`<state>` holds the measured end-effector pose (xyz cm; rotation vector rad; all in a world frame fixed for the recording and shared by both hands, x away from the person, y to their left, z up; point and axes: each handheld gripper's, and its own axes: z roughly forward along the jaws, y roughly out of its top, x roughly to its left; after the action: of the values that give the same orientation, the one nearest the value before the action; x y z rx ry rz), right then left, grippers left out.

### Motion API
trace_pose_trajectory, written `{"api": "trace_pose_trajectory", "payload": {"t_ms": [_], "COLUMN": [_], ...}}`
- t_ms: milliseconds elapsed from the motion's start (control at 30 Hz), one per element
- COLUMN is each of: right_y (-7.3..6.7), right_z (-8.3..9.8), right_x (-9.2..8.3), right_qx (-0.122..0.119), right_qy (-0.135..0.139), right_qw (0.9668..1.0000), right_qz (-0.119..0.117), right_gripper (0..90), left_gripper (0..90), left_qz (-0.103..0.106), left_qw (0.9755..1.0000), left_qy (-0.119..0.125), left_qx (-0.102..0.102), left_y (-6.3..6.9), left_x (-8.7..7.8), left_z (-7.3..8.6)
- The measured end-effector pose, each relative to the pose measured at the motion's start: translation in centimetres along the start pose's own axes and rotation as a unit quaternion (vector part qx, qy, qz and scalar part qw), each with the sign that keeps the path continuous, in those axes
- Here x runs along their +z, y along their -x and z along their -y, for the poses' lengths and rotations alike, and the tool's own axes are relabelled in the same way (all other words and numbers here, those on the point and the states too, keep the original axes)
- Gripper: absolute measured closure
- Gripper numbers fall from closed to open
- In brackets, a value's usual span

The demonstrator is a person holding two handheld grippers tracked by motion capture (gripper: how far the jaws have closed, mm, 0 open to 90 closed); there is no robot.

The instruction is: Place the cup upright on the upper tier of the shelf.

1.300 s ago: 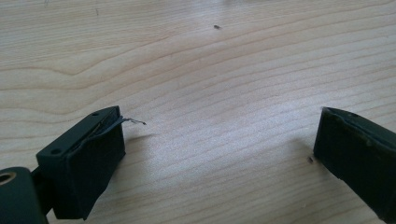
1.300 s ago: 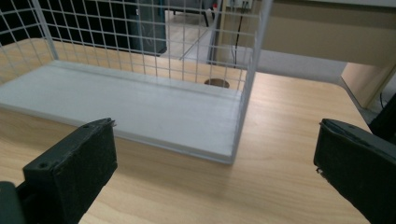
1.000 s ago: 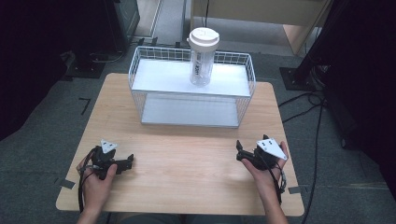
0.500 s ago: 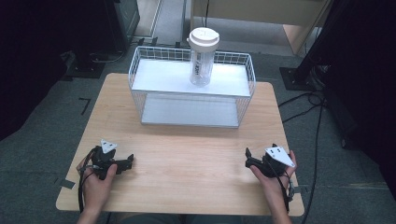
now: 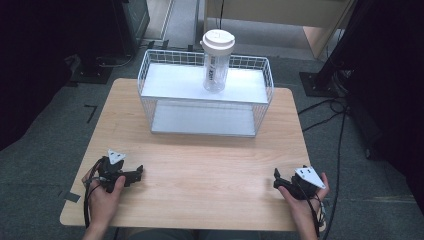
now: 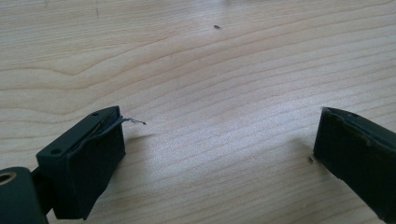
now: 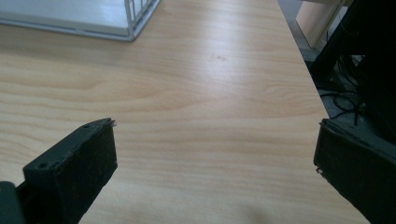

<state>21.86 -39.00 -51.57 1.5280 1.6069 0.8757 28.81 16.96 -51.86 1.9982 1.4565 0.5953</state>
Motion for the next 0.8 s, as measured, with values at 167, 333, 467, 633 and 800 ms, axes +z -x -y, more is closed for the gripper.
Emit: {"api": "trace_pose_trajectory", "payload": {"t_ms": [167,333,467,633,800], "right_y": [0.9,1.4,1.9,2.0,2.2], "right_z": [0.8,1.0,1.1,1.3,1.4], "right_x": [-0.3,-0.6,-0.3,-0.2,-0.2], "right_qx": [-0.002,0.001,-0.008,-0.004,0.027], "right_qy": [-0.018,-0.02,-0.065,-0.106,-0.118], "right_qw": [0.9998,0.9998,0.9977,0.9943,0.9926], "right_qz": [0.003,0.001,0.018,0.01,-0.005], "right_gripper": [0.0,0.0,0.0,5.2,5.3], "left_gripper": [2.4,2.4,2.4,2.4,2.4], "left_qz": [0.0,0.0,0.0,0.0,0.0], "left_qw": [1.0,1.0,1.0,1.0,1.0], "left_qy": [0.0,0.0,0.0,0.0,0.0], "left_qx": [0.0,0.0,0.0,0.0,0.0], "left_y": [0.0,0.0,0.0,0.0,0.0], "left_x": [0.0,0.0,0.0,0.0,0.0], "left_z": [0.0,0.0,0.0,0.0,0.0]}}
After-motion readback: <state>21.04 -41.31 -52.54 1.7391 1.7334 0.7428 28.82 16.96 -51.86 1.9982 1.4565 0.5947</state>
